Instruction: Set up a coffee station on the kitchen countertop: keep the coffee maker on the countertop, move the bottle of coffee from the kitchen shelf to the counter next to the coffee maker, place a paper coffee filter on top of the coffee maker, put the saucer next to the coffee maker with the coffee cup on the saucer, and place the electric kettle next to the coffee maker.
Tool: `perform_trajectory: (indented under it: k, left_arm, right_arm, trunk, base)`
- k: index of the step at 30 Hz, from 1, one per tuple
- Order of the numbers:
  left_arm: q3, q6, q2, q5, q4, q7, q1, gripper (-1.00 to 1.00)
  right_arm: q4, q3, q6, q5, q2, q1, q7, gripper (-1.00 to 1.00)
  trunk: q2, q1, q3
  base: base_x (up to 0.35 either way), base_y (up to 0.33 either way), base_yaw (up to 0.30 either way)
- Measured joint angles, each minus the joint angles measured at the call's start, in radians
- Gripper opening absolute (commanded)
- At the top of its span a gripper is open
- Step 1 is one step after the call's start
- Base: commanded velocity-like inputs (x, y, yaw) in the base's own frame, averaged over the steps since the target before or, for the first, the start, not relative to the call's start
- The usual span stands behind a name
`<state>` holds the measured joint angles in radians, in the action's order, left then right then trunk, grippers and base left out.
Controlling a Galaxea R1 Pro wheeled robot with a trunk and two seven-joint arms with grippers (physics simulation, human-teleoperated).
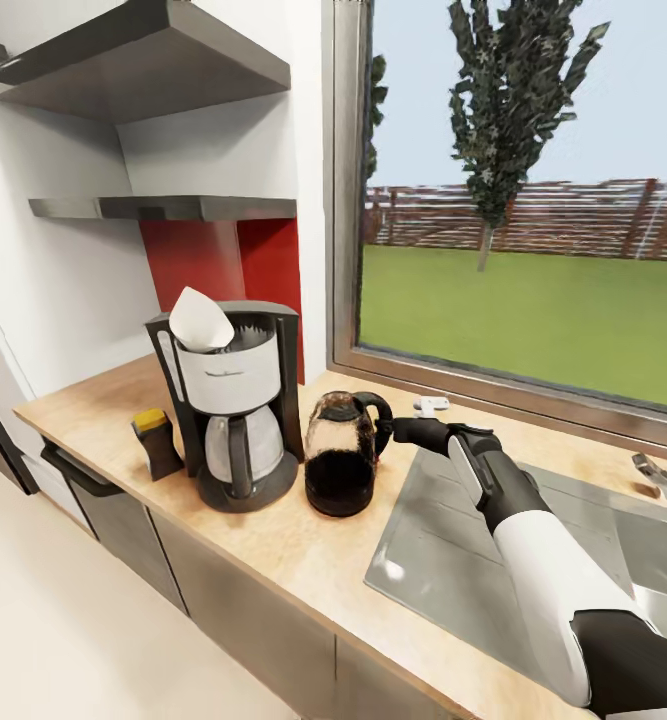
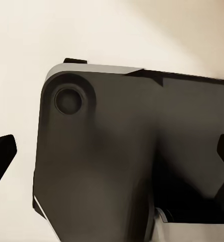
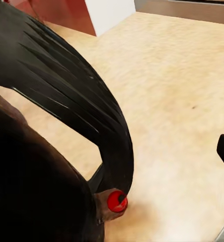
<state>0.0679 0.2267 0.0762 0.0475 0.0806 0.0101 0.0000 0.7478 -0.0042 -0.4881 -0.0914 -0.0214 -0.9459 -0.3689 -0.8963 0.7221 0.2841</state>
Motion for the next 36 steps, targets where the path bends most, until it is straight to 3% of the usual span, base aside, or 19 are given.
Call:
perform_trajectory:
  k: [13, 19, 36]
  left_arm:
    - [0.0, 0.0, 0.0, 0.0, 0.0, 0.0, 0.0, 1.0]
    - [0.0, 0.0, 0.004, 0.0, 0.0, 0.0, 0.0, 1.0]
    - [0.0, 0.0, 0.015, 0.0, 0.001, 0.0, 0.0, 1.0]
  right_arm:
    - [0.0, 0.0, 0.0, 0.0, 0.0, 0.0, 0.0, 1.0]
    - [0.0, 0.0, 0.0, 0.001, 0.0, 0.0, 0.001, 1.0]
    - [0.0, 0.0, 0.001, 0.001, 0.0, 0.0, 0.0, 1.0]
  trunk:
    - [0.0, 0.0, 0.0]
    - [0.0, 0.0, 0.0]
    - [0.0, 0.001, 0.0]
  base:
    - [-0.004, 0.0, 0.0]
    - [-0.108, -0.184, 0.0]
    - [-0.291, -0.087, 0.0]
